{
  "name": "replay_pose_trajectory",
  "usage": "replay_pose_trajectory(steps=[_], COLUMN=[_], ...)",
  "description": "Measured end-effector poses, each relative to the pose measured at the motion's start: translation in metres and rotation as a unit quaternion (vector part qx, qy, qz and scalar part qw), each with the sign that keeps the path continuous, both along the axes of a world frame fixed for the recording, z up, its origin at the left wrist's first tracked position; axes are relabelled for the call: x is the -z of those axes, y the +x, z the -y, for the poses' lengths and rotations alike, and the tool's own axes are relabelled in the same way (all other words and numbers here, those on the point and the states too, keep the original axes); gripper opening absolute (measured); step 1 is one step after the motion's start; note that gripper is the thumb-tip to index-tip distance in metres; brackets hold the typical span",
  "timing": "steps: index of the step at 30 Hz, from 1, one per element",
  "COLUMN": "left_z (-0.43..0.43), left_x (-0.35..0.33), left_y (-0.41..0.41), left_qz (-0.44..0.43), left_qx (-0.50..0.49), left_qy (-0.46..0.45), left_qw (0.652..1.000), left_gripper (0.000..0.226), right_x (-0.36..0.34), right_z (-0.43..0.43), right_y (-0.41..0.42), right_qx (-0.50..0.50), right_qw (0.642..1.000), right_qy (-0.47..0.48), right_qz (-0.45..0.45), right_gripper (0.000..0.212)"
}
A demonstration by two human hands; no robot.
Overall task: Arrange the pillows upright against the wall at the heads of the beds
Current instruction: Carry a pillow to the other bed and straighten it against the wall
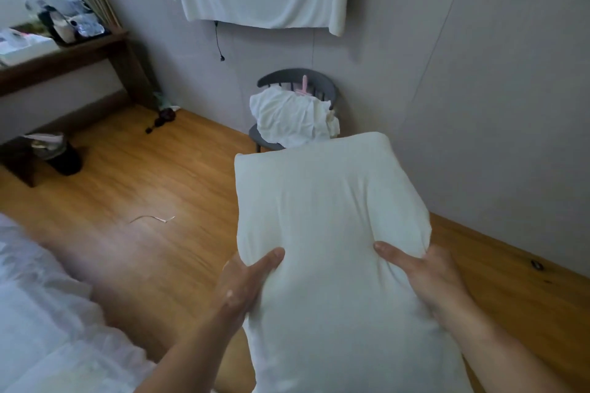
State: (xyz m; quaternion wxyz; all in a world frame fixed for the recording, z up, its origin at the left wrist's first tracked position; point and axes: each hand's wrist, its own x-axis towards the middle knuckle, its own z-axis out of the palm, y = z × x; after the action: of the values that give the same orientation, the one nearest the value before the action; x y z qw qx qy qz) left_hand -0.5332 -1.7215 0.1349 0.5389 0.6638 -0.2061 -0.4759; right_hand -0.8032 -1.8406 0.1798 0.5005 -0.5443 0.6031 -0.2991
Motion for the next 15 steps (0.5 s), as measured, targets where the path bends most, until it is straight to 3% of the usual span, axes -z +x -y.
replay_pose_trajectory(steps=[2,8,15], left_z=[0.019,0.077,0.137], left_x=[0.0,0.009,-0.012], left_y=[0.03,0.119,0.213], left_qz=[-0.007,-0.002,0.024], left_qx=[-0.015,-0.112,-0.244], left_qy=[-0.005,0.025,0.055], left_qw=[1.0,0.993,0.968], left_gripper=[0.065,0.06,0.074], right_x=[-0.001,0.014,0.009], right_z=[0.033,0.136,0.253], right_y=[0.036,0.153,0.303], right_qx=[-0.025,-0.114,-0.247], right_qw=[1.0,0.993,0.968], right_qy=[-0.003,0.016,0.032], right_qz=[0.001,0.019,0.037], right_gripper=[0.036,0.032,0.036])
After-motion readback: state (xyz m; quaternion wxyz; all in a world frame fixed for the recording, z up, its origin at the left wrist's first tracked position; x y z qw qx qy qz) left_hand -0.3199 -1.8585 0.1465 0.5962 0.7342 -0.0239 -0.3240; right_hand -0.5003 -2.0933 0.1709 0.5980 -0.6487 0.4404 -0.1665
